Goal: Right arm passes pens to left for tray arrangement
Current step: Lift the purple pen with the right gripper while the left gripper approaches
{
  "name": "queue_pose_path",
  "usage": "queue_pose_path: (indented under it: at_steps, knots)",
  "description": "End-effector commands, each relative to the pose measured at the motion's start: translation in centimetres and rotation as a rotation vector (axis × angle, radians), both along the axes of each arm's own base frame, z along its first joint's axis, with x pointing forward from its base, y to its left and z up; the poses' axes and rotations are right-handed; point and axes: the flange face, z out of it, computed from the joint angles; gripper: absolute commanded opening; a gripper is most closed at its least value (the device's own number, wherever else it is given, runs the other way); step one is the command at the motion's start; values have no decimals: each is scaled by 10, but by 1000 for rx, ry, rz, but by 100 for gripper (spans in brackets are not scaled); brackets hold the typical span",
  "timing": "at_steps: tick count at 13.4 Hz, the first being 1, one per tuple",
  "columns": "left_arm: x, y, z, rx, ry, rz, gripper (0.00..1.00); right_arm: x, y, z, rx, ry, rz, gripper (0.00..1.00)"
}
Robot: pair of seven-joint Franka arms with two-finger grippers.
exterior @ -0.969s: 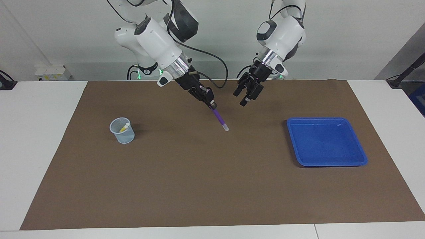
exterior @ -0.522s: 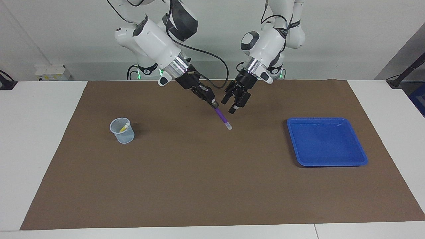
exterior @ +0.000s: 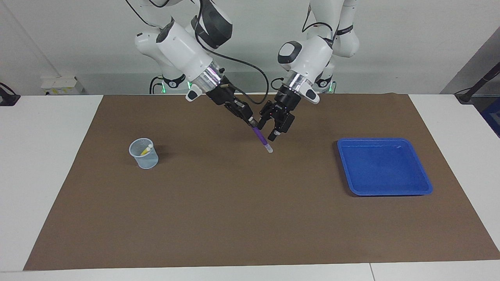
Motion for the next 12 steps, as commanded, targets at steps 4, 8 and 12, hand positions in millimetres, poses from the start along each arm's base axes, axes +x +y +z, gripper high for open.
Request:
queue_pose_path:
  at_steps: [4, 8, 12]
  knots:
    - [4, -13, -1, -22, -5, 18, 74, -5, -2, 3, 28, -1, -32, 0]
    - [2, -17, -2, -27, 4, 16, 30, -5, -2, 2, 27, 0, -31, 0]
    - [-3, -24, -2, -33, 12, 8, 0, -4, -3, 2, 27, 0, -32, 0]
